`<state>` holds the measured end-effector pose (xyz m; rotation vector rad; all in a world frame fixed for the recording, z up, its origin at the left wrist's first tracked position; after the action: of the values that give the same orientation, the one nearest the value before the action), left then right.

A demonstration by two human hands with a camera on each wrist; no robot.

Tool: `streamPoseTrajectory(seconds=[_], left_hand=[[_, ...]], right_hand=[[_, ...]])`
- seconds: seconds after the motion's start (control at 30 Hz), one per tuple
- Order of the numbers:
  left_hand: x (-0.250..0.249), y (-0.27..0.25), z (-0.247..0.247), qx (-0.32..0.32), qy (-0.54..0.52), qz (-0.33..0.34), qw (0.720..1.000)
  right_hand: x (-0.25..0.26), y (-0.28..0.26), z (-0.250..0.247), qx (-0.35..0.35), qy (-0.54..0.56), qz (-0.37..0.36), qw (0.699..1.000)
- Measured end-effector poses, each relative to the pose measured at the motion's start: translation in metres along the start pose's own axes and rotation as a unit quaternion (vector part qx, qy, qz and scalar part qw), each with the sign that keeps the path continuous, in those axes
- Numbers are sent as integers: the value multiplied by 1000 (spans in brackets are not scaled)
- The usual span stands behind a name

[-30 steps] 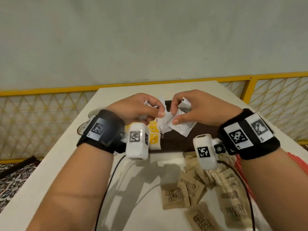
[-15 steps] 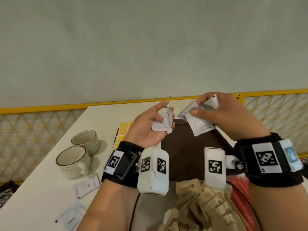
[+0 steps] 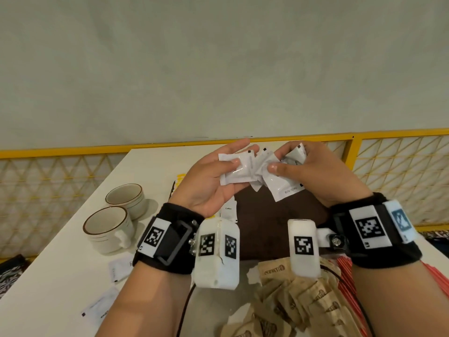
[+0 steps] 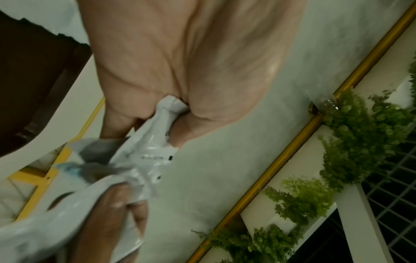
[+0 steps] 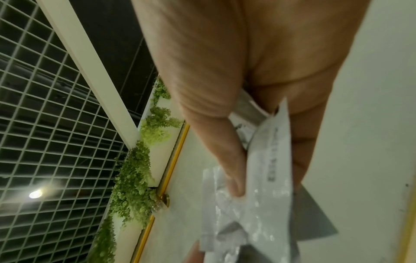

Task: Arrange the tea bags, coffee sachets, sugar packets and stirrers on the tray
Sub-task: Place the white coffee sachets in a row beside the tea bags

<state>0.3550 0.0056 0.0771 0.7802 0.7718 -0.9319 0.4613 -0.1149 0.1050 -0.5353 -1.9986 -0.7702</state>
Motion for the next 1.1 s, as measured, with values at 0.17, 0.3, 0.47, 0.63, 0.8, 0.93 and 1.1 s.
streamPoseTrajectory(seconds=[0.17, 0.3, 0.47, 0.63, 0.8, 0.93, 1.1], left_hand=[[-9, 0, -23, -92, 86, 31, 992], [-15, -4, -34, -126, 271, 57, 953], [-17, -2, -21, -105, 274, 102, 951], [2, 3, 0, -54, 137, 54, 988], [-9, 3, -12, -113, 177, 79, 974], [-3, 1, -12, -109, 138, 31, 984], [1, 3, -9, -61, 123, 35, 990]], right_hand=[[-1, 1, -14, -25, 16, -13, 999], [1, -2, -7, 54, 16, -10, 998], [2, -3, 20, 119, 73, -1, 990], [0, 0, 29, 110, 179, 4, 978], [-5, 4, 10, 55, 135, 8, 989], [-7, 4, 0, 33, 123, 11, 992], [-10, 6, 0, 25, 93, 14, 995]])
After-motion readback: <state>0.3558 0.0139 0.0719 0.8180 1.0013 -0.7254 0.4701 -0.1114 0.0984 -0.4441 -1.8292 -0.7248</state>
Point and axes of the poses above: each hand's wrist, its own y-axis towards the middle knuckle, its own z-axis out of the palm, x = y × z, the point moved 6 cm from there along y, towards the middle knuckle, and after that the axes turned 3 degrees about z, right-handed, at the moved point
